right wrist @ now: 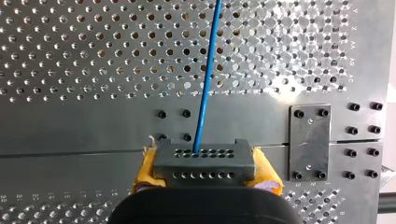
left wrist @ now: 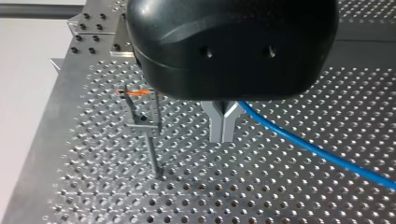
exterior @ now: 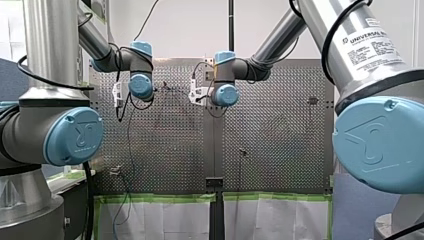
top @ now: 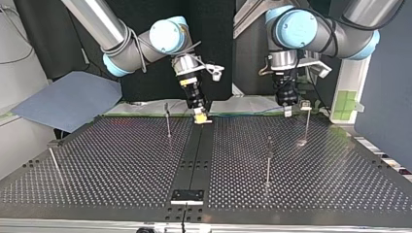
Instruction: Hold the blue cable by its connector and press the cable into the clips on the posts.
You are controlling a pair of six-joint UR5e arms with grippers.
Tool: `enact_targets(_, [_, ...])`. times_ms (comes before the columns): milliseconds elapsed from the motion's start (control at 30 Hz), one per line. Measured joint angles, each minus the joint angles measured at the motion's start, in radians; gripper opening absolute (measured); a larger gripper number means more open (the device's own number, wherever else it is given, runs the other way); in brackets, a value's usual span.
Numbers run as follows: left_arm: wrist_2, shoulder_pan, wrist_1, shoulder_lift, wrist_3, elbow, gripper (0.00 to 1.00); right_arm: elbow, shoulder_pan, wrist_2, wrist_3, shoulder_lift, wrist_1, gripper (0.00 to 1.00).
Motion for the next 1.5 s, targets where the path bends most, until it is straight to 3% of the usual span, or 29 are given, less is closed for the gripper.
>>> enact_targets(367, [0.000, -0.007, -0.076, 0.000, -0.005, 0.066, 0.01, -0.046, 0.001, -0.005, 0.007, 0.031, 0.020, 0.00])
enact_targets(800, [-0.008, -0.019, -0.083, 0.007, -0.008, 0.122, 0.01, -0.138, -0.008, -0.008, 0.024, 0.050, 0.068, 0.00])
enact_targets(1100, [-0.018, -0.025, -0.053, -0.004, 0.007, 0.123, 0.01, -0.144, -0.015, -0.004, 0.055, 0.069, 0.081, 0.00])
enact_targets(1500, [-0.014, -0.019, -0.014, -0.031, 0.012, 0.123, 0.01, -0.144, -0.017, -0.005, 0.052, 0.088, 0.080, 0.00])
